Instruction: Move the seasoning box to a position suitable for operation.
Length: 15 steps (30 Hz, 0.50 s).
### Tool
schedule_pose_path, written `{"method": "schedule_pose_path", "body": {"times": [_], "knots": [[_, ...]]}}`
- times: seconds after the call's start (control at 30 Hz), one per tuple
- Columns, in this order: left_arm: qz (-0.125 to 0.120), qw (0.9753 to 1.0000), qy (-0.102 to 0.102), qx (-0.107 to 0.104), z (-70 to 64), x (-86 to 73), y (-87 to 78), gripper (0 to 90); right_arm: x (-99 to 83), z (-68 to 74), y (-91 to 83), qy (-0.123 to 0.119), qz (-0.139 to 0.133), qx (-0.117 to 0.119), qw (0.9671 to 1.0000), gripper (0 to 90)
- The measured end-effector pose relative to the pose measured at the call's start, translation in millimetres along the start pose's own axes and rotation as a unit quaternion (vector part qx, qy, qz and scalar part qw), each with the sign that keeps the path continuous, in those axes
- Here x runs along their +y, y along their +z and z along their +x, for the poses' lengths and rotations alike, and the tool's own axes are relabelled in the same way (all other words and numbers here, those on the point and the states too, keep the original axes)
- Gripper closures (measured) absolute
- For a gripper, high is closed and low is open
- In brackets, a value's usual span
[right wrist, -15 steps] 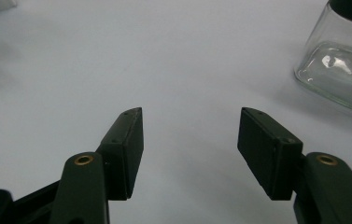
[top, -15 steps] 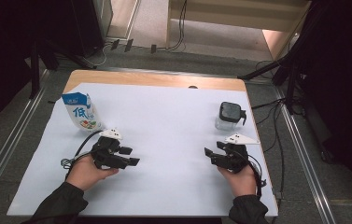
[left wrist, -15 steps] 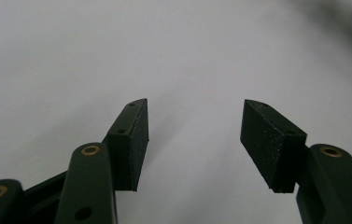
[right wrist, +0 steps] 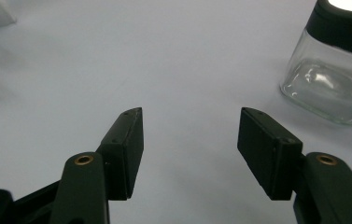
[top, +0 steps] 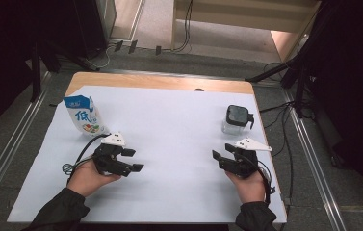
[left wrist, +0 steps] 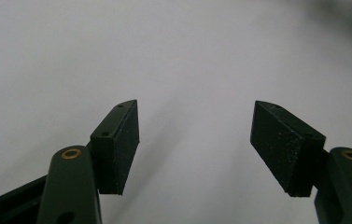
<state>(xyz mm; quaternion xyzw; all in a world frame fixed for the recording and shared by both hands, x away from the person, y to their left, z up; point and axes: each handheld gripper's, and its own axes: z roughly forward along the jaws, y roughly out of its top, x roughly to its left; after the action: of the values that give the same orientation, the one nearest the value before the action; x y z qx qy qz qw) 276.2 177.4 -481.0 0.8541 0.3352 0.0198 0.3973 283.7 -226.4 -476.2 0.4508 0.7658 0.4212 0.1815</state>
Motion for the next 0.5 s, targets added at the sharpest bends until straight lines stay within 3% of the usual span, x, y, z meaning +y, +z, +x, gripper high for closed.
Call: {"method": "schedule_pose_path", "body": {"times": [0.07, 0.27, 0.5], "knots": [[-0.004, 1.0, -0.004, -0.006, 1.1, 0.5, -0.5, 31.2, 1.5, -0.4, -0.9, 0.018, 0.0, 0.008, 0.9998, 41.6], [-0.008, 0.9998, -0.008, -0.015, 1.4, 1.3, -1.2, 26.9, -0.2, -7.8, 2.3, 0.027, 0.004, -0.003, 0.9996, 39.1], [-0.011, 0.9998, 0.002, -0.013, 0.4, 1.9, -5.5, 27.7, 1.1, -11.8, 2.4, 0.038, -0.003, -0.007, 0.9993, 38.6]]}}
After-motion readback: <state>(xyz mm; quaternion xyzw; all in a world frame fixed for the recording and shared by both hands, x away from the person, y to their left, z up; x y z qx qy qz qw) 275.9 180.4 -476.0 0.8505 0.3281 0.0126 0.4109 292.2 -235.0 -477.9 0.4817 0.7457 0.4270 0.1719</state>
